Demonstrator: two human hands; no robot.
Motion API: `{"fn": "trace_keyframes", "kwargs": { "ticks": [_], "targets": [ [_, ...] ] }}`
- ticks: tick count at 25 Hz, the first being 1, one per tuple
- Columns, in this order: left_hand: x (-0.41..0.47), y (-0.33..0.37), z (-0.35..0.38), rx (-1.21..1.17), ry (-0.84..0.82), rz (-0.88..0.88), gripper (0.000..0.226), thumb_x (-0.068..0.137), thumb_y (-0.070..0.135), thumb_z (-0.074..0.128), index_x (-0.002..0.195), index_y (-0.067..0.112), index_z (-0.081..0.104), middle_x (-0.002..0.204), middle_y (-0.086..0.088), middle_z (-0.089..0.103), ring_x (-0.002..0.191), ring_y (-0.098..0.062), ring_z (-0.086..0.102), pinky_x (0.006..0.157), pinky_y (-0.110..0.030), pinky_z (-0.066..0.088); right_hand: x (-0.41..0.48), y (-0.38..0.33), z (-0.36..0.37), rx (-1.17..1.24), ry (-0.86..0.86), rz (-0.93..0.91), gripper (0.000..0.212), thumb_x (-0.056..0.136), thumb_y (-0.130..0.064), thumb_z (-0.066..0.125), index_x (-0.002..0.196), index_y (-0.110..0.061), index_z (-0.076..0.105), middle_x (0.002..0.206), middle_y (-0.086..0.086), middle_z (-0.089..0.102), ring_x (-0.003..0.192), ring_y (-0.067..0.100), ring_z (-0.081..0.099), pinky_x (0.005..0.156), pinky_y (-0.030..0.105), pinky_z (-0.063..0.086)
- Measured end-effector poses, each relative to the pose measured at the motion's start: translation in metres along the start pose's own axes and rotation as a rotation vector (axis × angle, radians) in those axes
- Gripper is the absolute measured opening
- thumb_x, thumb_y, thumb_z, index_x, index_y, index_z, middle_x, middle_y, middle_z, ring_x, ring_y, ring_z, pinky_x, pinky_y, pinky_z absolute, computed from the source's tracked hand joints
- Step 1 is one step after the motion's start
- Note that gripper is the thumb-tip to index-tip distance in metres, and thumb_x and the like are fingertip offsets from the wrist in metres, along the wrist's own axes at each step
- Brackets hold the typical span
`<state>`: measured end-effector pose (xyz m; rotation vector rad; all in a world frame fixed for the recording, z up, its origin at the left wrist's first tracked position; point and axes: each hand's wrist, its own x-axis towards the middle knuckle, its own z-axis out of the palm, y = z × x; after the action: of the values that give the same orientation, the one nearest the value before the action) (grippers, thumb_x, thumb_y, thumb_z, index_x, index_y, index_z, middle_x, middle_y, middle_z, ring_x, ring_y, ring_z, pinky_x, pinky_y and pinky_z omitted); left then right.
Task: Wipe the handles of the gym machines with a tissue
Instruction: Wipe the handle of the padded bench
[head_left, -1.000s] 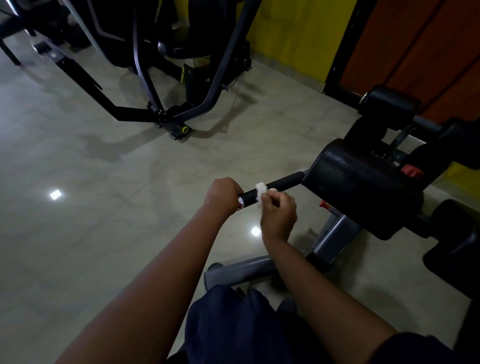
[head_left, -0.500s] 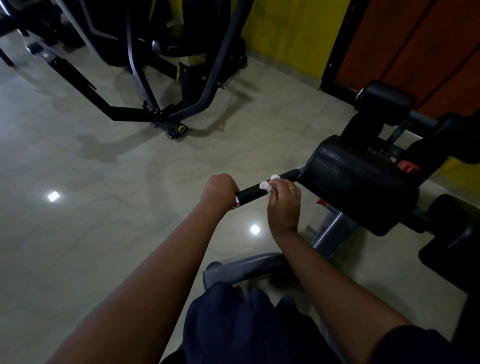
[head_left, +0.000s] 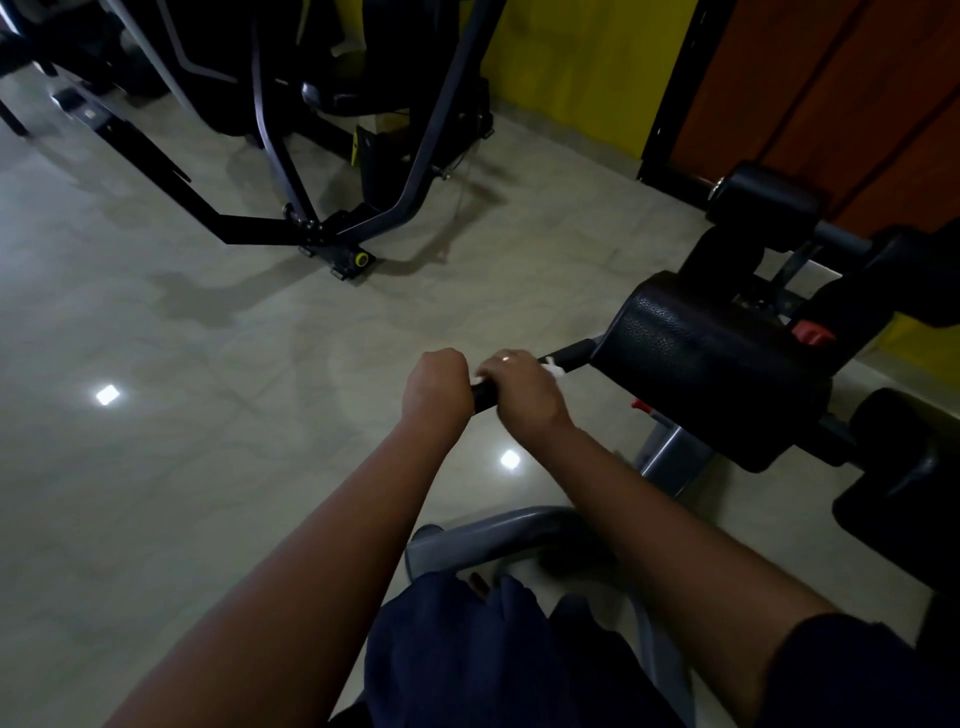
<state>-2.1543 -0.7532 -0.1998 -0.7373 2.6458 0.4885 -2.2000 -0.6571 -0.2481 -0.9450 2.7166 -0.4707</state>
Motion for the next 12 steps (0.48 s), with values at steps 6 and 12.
{"fn": "trace_keyframes", "kwargs": {
  "ticks": [6,12],
  "targets": [
    [-0.002,0.001,-0.001,0.053,0.007,-0.014,0.017,0.082,0.0,0.065,0.099,0.0,0.064,0.104,-0.017,0.065,0.094,-0.031,0.063,0.067,-0.03,0.042,0.022,0.02,-0.023,-0.232,-0.239,-0.015,0.027,0.087,-0.005,0.049,0.107,-0.017,0.062,0.111,0.007,0.06,0.101,0.026,0.058,0.08,0.035,0.04],
    [-0.003,0.0,0.0,0.09,-0.013,-0.011,0.005,0.087,0.001,0.06,0.091,0.002,0.063,0.104,-0.015,0.068,0.098,-0.028,0.065,0.066,-0.025,0.042,0.01,-0.01,-0.012,-0.036,-0.217,-0.199,0.025,0.084,-0.001,0.055,0.104,-0.011,0.065,0.108,0.009,0.062,0.099,0.028,0.06,0.077,0.033,0.045]
  ]
}}
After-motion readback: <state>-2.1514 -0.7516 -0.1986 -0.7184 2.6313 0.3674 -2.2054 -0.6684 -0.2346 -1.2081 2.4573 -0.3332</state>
